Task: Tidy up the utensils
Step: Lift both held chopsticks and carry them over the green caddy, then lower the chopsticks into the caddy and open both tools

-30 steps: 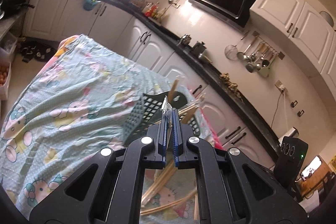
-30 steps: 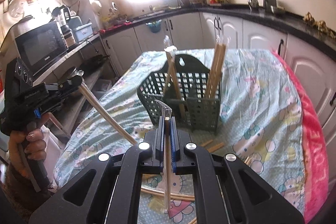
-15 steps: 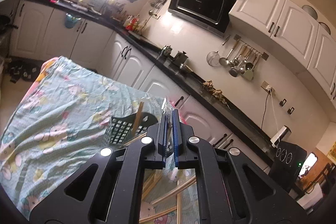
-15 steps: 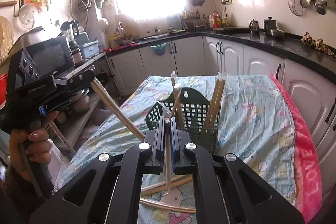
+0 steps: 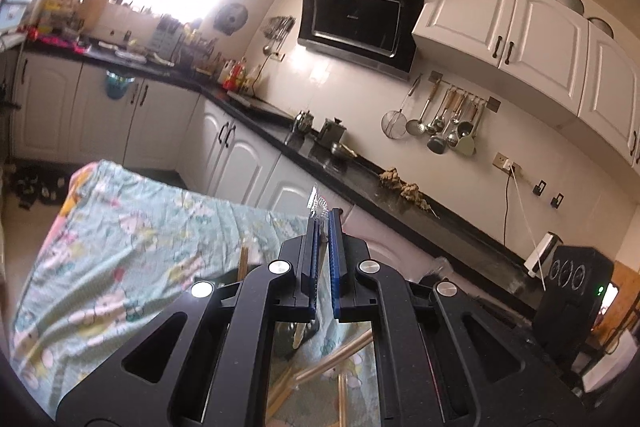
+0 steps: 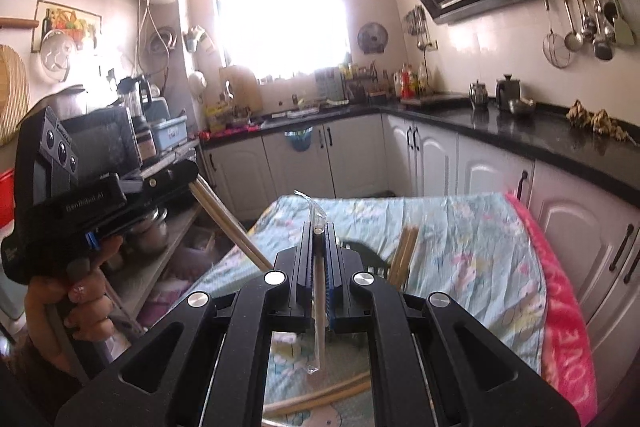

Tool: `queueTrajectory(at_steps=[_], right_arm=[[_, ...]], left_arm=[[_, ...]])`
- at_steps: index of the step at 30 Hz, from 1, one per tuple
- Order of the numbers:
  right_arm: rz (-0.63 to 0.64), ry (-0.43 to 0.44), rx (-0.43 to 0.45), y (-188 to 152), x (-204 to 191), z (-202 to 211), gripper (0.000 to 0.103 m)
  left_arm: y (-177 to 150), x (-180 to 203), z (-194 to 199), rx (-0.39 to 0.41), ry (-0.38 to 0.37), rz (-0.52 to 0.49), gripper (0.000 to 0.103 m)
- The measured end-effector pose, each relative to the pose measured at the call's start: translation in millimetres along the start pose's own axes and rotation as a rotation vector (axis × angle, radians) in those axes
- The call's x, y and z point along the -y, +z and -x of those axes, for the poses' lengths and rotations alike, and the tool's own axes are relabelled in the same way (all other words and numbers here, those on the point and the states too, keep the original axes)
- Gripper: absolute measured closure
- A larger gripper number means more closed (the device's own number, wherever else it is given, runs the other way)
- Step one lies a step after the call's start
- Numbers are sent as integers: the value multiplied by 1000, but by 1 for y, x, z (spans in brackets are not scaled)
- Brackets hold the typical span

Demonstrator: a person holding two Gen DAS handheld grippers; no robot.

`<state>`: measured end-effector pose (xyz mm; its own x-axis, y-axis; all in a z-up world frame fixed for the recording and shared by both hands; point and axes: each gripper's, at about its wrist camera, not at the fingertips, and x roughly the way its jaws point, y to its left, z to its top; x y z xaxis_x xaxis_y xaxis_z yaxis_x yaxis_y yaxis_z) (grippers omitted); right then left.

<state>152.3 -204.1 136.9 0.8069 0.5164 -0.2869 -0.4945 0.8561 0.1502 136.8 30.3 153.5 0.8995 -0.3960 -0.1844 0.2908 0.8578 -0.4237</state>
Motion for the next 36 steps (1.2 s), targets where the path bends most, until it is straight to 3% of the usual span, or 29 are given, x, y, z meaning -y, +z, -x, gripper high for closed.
queueTrajectory(at_steps=[18,36], right_arm=[[74,-74,148,66,14,0,98],[67,-101,113,57,36,-44,98]], left_arm=[[21,28,-23,51,51,-144,101],[-16,18,-65,-12,126,-204,101]])
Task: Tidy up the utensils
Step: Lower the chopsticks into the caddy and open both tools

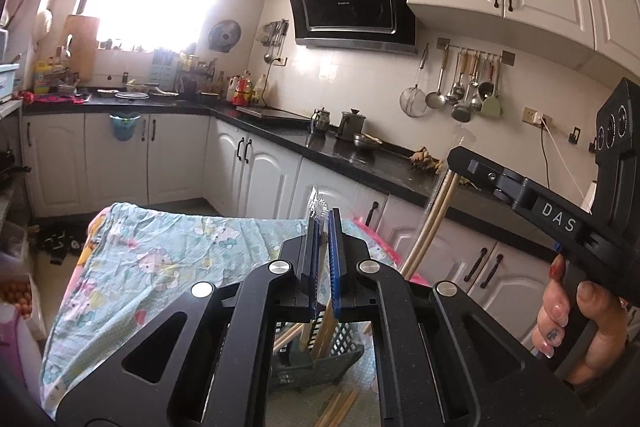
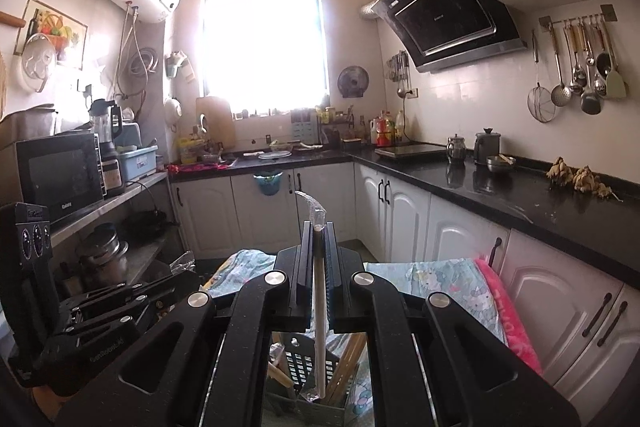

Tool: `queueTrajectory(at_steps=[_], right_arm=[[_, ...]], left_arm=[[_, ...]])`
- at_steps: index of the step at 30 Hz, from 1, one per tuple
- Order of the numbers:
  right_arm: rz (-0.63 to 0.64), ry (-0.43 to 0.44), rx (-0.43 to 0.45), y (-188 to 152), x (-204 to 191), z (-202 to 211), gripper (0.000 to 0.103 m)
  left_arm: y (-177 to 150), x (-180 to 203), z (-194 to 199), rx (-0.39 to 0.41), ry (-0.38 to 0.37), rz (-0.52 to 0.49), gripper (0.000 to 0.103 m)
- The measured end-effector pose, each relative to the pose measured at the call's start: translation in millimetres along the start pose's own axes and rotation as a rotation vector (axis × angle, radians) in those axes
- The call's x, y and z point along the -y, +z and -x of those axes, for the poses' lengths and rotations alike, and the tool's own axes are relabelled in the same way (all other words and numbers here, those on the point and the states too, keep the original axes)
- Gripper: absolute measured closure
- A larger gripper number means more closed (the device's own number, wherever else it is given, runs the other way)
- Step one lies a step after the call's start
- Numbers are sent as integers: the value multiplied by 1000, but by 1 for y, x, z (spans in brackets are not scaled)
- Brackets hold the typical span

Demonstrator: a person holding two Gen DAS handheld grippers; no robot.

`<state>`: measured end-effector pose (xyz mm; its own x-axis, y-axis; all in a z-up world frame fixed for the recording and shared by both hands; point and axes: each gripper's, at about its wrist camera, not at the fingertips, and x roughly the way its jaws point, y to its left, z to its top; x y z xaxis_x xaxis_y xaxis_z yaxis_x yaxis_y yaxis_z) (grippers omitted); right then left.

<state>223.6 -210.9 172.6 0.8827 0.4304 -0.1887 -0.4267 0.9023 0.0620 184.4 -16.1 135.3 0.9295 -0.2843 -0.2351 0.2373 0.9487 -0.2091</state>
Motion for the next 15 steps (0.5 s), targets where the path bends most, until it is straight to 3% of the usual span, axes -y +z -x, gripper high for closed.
queueTrajectory(at_steps=[15], right_arm=[[11,-8,-19,-31,2,-31,98]], left_arm=[[-29,-14,-24,-28,14,13,101]])
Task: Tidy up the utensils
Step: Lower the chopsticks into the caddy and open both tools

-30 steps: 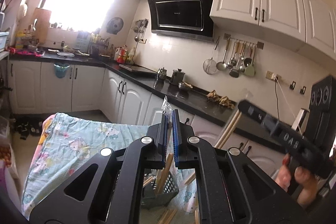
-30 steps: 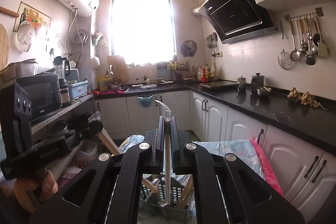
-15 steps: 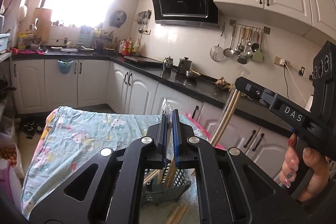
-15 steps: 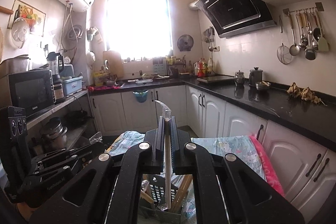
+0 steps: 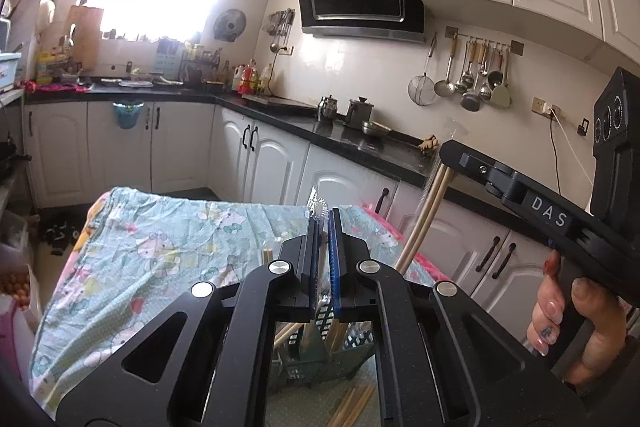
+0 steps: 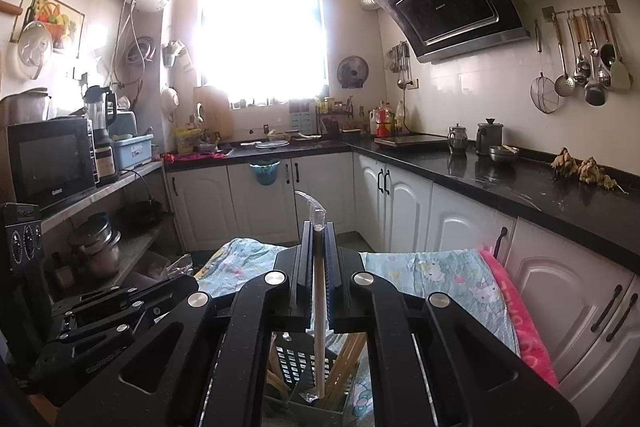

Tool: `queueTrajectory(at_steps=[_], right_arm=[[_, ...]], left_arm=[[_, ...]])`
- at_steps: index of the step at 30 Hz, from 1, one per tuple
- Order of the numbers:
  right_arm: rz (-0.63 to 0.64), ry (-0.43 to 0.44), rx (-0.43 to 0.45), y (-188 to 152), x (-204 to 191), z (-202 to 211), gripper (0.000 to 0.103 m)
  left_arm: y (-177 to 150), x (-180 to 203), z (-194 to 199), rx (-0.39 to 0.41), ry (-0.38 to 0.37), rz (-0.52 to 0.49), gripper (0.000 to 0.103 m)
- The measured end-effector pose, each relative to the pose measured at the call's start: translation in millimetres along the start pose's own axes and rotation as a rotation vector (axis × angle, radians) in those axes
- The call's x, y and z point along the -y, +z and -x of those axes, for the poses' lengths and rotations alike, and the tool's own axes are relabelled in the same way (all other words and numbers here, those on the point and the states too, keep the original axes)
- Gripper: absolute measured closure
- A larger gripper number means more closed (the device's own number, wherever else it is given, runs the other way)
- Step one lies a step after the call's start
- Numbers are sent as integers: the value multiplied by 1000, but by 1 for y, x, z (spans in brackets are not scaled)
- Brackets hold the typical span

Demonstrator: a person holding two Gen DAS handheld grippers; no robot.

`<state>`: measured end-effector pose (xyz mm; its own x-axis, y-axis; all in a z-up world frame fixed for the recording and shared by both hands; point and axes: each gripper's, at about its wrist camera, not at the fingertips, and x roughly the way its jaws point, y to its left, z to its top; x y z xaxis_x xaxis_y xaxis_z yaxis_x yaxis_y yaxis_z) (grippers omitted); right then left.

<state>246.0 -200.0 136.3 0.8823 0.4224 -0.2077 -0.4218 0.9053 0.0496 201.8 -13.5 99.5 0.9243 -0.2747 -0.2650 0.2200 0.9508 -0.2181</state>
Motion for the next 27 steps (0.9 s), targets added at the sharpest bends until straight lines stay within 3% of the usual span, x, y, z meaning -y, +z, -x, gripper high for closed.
queueTrajectory(at_steps=[14,27], right_arm=[[-9,-28,-53,-36,8,-22,98],[-58,-38,-155,-60,8,-30,97]], left_arm=[[-23,-12,-16,-47,-14,50,101],[-34,-16,-25,-123,-25,63,100]])
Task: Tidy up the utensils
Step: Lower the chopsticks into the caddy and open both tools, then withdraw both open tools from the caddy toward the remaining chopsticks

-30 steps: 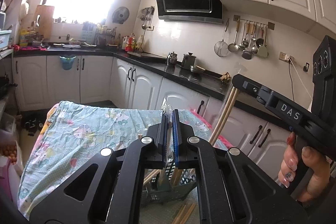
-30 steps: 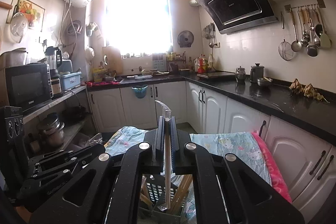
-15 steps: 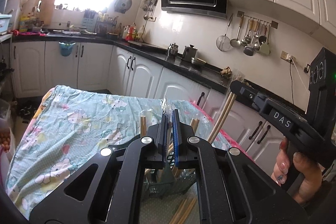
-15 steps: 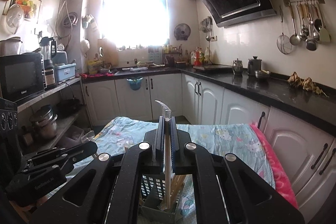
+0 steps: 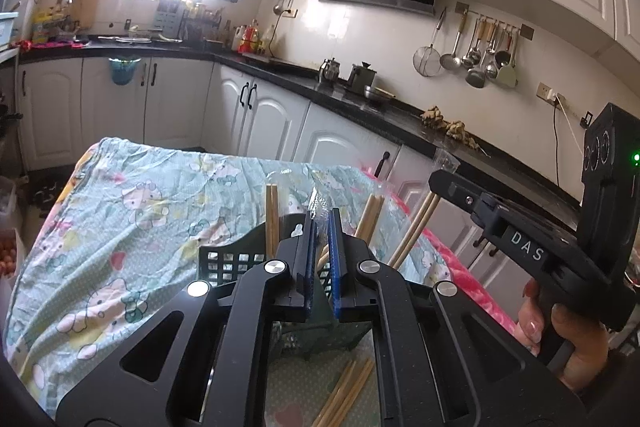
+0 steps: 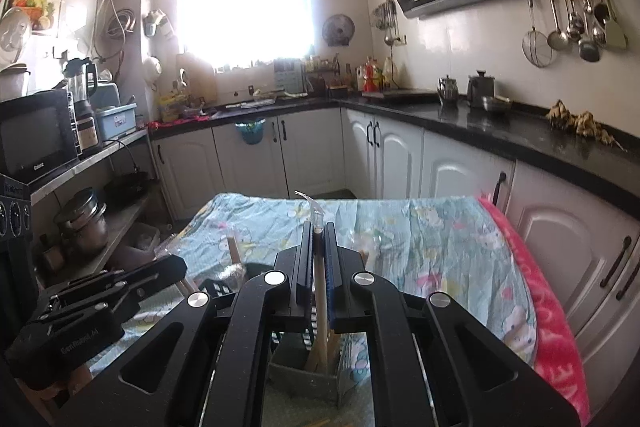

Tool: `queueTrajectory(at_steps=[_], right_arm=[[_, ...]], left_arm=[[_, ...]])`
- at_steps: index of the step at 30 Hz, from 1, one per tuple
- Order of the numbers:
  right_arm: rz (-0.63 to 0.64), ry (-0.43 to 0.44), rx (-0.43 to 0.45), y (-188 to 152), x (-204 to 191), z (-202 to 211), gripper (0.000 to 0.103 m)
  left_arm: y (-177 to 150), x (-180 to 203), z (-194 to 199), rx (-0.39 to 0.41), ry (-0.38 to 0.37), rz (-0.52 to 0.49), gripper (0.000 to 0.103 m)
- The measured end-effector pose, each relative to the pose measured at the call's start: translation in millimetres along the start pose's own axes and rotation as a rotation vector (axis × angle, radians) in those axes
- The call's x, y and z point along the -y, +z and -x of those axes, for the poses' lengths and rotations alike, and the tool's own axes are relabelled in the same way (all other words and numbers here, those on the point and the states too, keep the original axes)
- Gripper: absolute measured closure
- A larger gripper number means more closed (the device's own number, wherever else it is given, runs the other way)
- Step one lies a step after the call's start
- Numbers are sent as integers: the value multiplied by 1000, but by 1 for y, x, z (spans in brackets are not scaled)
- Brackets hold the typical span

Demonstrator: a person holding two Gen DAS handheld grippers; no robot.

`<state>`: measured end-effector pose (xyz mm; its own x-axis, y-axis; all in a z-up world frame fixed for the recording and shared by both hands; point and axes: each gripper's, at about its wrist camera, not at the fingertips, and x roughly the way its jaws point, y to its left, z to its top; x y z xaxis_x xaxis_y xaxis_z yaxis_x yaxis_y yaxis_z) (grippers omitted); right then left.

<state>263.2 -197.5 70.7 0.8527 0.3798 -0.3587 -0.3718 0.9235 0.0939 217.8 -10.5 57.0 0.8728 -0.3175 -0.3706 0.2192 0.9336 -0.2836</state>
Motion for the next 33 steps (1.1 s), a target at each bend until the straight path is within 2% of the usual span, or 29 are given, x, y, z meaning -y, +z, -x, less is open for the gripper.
queueTrajectory(at_steps=[2,4,6,9,12,15,18,23,25,28,33], right_arm=[[-12,5,-16,-2,1,0,97],[-20,7,-24,-4,2,2,92],[-27,8,-26,-5,3,6,79],[-27,8,-26,-6,4,13,76],[-33,10,-29,-6,6,20,66],[-35,12,-32,-6,8,28,64],[-35,12,-33,-7,8,34,57],[-35,14,-31,-8,7,51,52],[-34,13,-32,-9,8,54,50],[-33,14,-31,-11,7,64,47],[-47,18,-32,-12,8,74,43]], left_arm=[[0,-2,1,-4,-3,9,96],[0,-3,3,-4,-4,15,90],[0,-5,7,-4,-4,22,84],[1,-6,12,-2,-8,33,79],[2,-7,19,6,-9,40,67],[3,-8,26,16,-9,50,60],[3,-10,35,28,-8,59,48],[4,-14,49,49,-6,80,24],[4,-17,56,60,-6,93,18],[2,-21,66,71,-13,115,11],[1,-24,79,82,-10,129,11]])
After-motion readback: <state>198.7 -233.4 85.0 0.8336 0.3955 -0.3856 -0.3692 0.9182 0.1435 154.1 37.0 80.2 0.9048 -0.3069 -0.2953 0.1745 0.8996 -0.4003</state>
